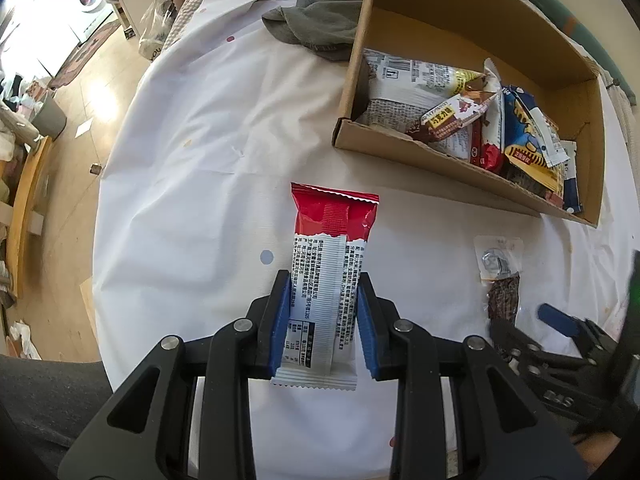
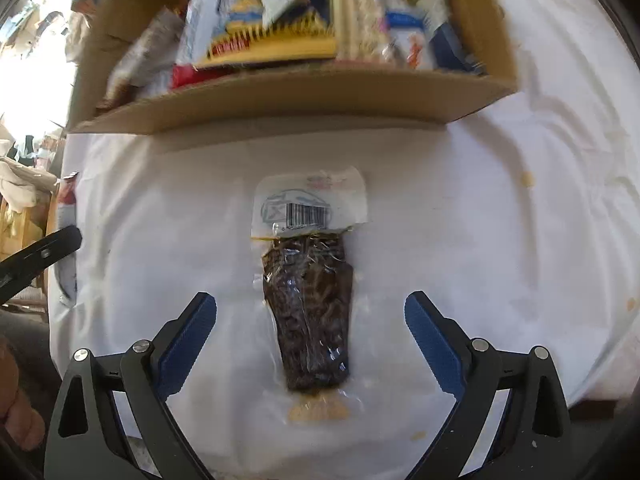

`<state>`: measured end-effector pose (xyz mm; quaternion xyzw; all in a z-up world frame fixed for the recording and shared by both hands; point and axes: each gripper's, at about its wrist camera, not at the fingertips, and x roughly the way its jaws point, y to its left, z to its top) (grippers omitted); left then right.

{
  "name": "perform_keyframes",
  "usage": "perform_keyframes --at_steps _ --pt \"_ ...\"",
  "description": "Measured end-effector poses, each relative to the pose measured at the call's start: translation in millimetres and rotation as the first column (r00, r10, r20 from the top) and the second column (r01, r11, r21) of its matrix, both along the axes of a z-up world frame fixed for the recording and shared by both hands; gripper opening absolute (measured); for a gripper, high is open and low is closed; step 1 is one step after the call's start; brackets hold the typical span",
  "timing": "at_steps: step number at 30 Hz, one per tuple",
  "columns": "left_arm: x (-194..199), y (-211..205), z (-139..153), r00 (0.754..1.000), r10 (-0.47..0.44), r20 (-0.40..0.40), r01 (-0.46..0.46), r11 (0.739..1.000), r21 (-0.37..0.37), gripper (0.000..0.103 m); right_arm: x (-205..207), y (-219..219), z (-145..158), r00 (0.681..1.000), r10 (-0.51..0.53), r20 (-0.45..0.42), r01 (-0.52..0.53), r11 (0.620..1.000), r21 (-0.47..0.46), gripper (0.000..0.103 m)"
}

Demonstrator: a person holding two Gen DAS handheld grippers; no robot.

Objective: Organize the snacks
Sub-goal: 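Grasp the dark jerky packet with the right tool and lift it, then carry the red-white bar and jerky packet over the box with both tools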

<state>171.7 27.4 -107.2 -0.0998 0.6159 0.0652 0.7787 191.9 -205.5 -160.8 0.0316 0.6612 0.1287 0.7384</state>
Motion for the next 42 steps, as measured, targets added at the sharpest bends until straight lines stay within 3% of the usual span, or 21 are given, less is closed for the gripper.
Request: perform_keyframes --at_steps 5,7,8,9,11,12,20,22,23,26,28,33,37,42 --pt "1 -3 1 1.000 -0.010 0.007 0.010 1.000 0.001 0.027 -3 25 -30 0.995 0.099 -0.027 -0.101 0.986 -0.134 0.096" --pt "1 -2 1 1.000 -0.011 0.009 0.011 1.000 -0.003 0.027 -1 26 -31 0.994 0.108 -0.029 -0.111 0.985 -0.135 0.084" --pt "1 -1 2 1.000 -0.008 0.010 0.008 1.000 -0.006 0.027 1 26 -28 0.993 0.114 -0.021 -0.115 0.985 -0.129 0.066" --pt "1 0 2 1.000 -0.004 0.010 0.004 1.000 -0.011 0.027 2 23 -24 0.994 0.109 -0.012 -0.109 0.987 -0.117 0.056" --pt "1 1 3 1.000 0.003 0.012 -0.002 1.000 -0.020 0.027 2 19 -18 0.994 0.109 -0.010 -0.109 0.989 -0.100 0.055" --pt "1 1 4 1.000 0.002 0.013 -0.002 1.000 -0.021 0.027 1 18 -17 0.994 0.113 -0.008 -0.113 0.989 -0.095 0.044" --pt "0 1 4 1.000 -0.006 0.017 0.006 1.000 -0.021 0.027 -5 3 8 0.995 0.095 0.011 -0.096 0.995 0.006 0.037" --pt "-1 1 4 1.000 -0.004 0.018 0.005 1.000 -0.020 0.027 -8 3 18 0.994 0.105 0.031 -0.106 0.994 0.021 0.026" --pt "-1 1 4 1.000 -0.005 0.018 0.005 1.000 -0.018 0.027 -14 0 23 0.994 0.106 0.041 -0.107 0.994 0.032 0.013" --pt "-2 0 3 1.000 -0.006 0.020 0.006 1.000 -0.011 0.027 -15 -6 36 0.993 0.100 0.067 -0.104 0.992 0.069 0.012" --pt "-2 -1 3 1.000 -0.009 0.018 0.009 1.000 -0.004 0.027 -16 -7 30 0.994 0.099 0.053 -0.101 0.994 0.043 0.012" --pt "-3 1 2 1.000 0.005 0.015 -0.005 1.000 0.001 0.027 -15 -7 32 0.995 0.073 0.062 -0.079 0.992 0.103 0.012" --pt "-8 7 17 0.999 0.011 0.052 -0.010 1.000 -0.020 0.027 -35 -10 61 0.993 0.048 0.111 -0.071 0.974 0.217 0.012" --pt "-1 10 52 0.990 -0.009 0.141 0.018 0.998 -0.068 0.027 -33 -23 120 0.961 -0.016 0.276 -0.085 0.933 0.350 0.012"
